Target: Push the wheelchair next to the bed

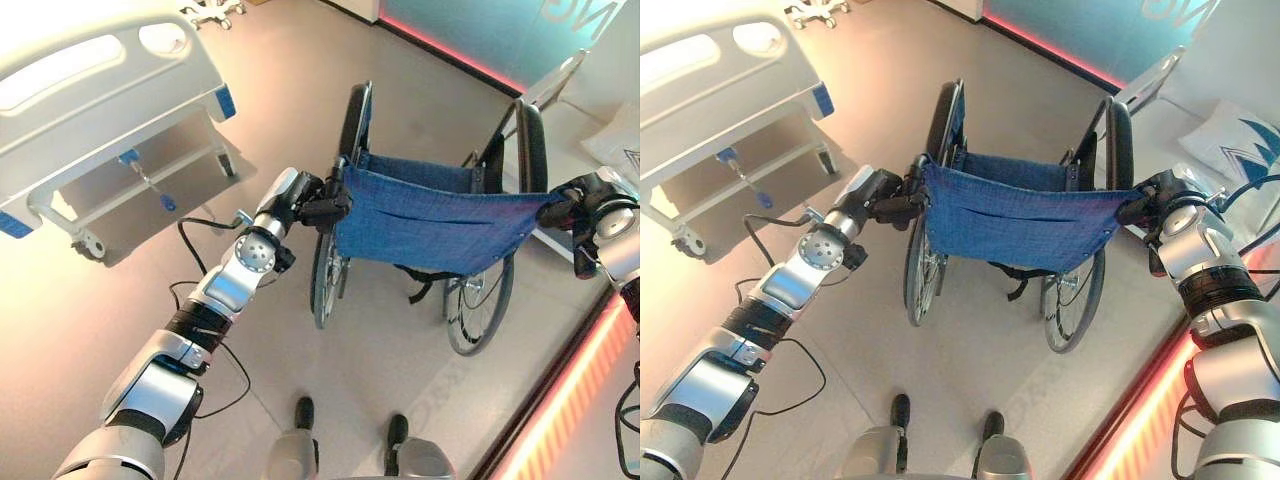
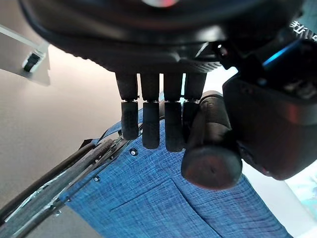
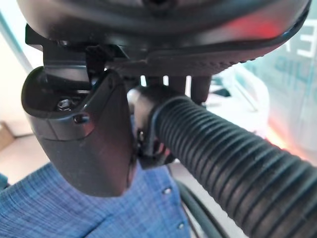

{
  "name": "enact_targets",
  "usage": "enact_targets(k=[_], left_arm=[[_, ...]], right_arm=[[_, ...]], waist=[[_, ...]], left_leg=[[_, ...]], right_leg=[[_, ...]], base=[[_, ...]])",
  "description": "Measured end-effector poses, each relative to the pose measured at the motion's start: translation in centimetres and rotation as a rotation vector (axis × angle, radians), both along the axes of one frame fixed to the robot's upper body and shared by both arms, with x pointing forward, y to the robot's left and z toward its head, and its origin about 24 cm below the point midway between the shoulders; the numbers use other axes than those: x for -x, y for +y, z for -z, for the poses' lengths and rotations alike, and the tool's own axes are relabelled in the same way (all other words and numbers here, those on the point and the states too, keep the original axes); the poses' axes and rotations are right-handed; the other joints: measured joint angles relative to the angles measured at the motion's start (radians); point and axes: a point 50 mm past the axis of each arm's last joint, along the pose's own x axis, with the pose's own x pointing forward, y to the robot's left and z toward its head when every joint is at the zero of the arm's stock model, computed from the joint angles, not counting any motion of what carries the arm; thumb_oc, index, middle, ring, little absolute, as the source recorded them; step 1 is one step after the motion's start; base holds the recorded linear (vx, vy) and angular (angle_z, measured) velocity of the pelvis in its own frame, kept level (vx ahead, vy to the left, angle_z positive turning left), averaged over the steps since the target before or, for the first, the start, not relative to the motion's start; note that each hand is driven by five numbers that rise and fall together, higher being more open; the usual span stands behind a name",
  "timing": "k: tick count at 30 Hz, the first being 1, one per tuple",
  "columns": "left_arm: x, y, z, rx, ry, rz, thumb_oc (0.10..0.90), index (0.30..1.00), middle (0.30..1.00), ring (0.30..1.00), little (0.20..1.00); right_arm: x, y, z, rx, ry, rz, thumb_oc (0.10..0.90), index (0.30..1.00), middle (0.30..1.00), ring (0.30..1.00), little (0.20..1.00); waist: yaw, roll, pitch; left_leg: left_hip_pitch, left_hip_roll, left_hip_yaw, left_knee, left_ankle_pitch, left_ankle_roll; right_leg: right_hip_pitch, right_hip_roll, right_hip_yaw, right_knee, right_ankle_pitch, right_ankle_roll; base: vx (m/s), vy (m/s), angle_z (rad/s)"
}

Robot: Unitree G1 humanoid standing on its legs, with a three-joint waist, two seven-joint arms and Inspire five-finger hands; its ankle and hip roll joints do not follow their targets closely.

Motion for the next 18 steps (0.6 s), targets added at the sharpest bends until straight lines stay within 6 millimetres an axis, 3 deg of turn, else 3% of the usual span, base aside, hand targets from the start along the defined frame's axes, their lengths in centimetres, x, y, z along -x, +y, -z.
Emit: enact_targets(k=[1,2,5,10,12,13,14,15,16,17,18], left_arm=[[0.0,0.0,0.3,-0.009,0.016,-0.007,0.4,0.3,0.3,0.3,0.3],[0.0,0.1,0.4,-0.011,0.02,-0.01,0.4,0.3,0.3,0.3,0.3],[-0.1,0.3,0.5,-0.016,0.032,-0.025,0.4,0.3,0.3,0.3,0.3],[-0.2,0.4,0.9,-0.02,0.051,-0.036,0.4,0.3,0.3,0.3,0.3],[-0.2,0.5,1.3,-0.02,0.062,-0.042,0.4,0.3,0.3,0.3,0.3],[-0.3,0.5,1.5,-0.019,0.071,-0.048,0.4,0.3,0.3,0.3,0.3],[-0.3,0.7,1.7,-0.023,0.083,-0.059,0.4,0.3,0.3,0.3,0.3],[-0.4,0.9,1.8,-0.028,0.085,-0.065,0.4,0.3,0.3,0.3,0.3],[-0.5,0.8,2.2,-0.034,0.101,-0.068,0.4,0.3,0.3,0.3,0.3],[-0.4,0.8,2.5,-0.034,0.11,-0.068,0.4,0.3,0.3,0.3,0.3],[-0.2,0.7,3.2,-0.039,0.14,-0.061,0.4,0.3,0.3,0.3,0.3]], right_arm=[[0.0,0.1,0.2,0.002,0.004,-0.002,0.4,0.3,0.3,0.3,0.3],[0.0,0.1,0.2,0.002,0.005,-0.003,0.4,0.3,0.3,0.3,0.3],[-0.1,0.3,0.5,-0.001,0.006,-0.012,0.4,0.3,0.3,0.3,0.3],[-0.1,0.4,0.8,-0.001,0.017,-0.015,0.4,0.3,0.3,0.3,0.3],[-0.1,0.5,1.0,0.002,0.022,-0.019,0.4,0.3,0.3,0.3,0.3],[-0.1,0.6,1.1,0.004,0.028,-0.023,0.4,0.3,0.3,0.3,0.3],[-0.2,0.8,1.6,0.008,0.046,-0.032,0.4,0.3,0.3,0.3,0.3],[-0.3,1.1,1.8,0.005,0.046,-0.038,0.4,0.3,0.3,0.3,0.3],[-0.4,1.2,1.8,0.008,0.041,-0.045,0.4,0.3,0.3,0.3,0.3],[-0.4,1.2,1.8,0.011,0.045,-0.045,0.4,0.3,0.3,0.3,0.3],[-0.3,1.2,2.4,0.023,0.068,-0.046,0.4,0.3,0.3,0.3,0.3]], waist=[[0.005,0.016,-0.01],[0.003,0.018,-0.011],[-0.005,0.025,-0.015],[-0.025,0.039,-0.023],[-0.039,0.052,-0.034],[-0.042,0.048,-0.038],[-0.051,0.008,-0.053],[-0.052,-0.01,-0.056],[-0.045,-0.026,-0.054],[-0.041,-0.022,-0.056],[-0.04,-0.007,-0.063]], left_leg=[[0.002,0.008,-0.026,-0.004,0.041,-0.022],[0.005,0.008,-0.028,-0.009,0.043,-0.024],[0.033,0.02,-0.032,-0.054,0.085,-0.084],[0.037,0.03,-0.058,-0.073,0.11,-0.099],[0.034,0.05,-0.052,-0.107,0.105,-0.102],[0.036,0.073,0.013,-0.125,0.051,-0.101],[0.03,0.085,0.103,-0.093,0.003,-0.089],[0.011,0.079,0.129,-0.015,0.005,-0.083],[-0.032,0.086,0.161,0.212,-0.012,-0.059],[-0.028,0.089,0.167,0.269,-0.011,-0.062],[-0.009,0.089,0.134,0.286,0.073,-0.1]], right_leg=[[0.003,0.02,0.004,0.0,-0.006,-0.002],[0.005,0.021,0.004,0.0,-0.007,-0.001],[0.012,0.03,0.004,-0.001,-0.01,-0.003],[0.019,0.05,0.011,-0.001,-0.019,-0.013],[0.019,0.068,0.014,0.0,-0.023,-0.021],[0.017,0.071,0.003,0.01,-0.031,-0.036],[0.003,0.028,-0.037,0.014,-0.042,-0.054],[-0.004,0.008,-0.052,0.021,-0.043,-0.057],[-0.005,-0.015,-0.055,0.034,-0.052,-0.07],[0.003,-0.012,-0.059,0.034,-0.051,-0.062],[0.007,0.024,-0.033,0.065,-0.09,-0.061]], base=[[0.11,-0.088,-0.05],[0.11,-0.086,-0.02],[0.11,-0.095,0.05],[0.09,-0.111,0.14],[0.04,-0.112,0.29],[0.12,-0.24,0.43],[0.13,-0.223,0.33],[0.18,-0.262,0.21],[0.2,-0.22,0.03],[0.32,-0.266,0.14],[0.31,-0.207,0.56]])
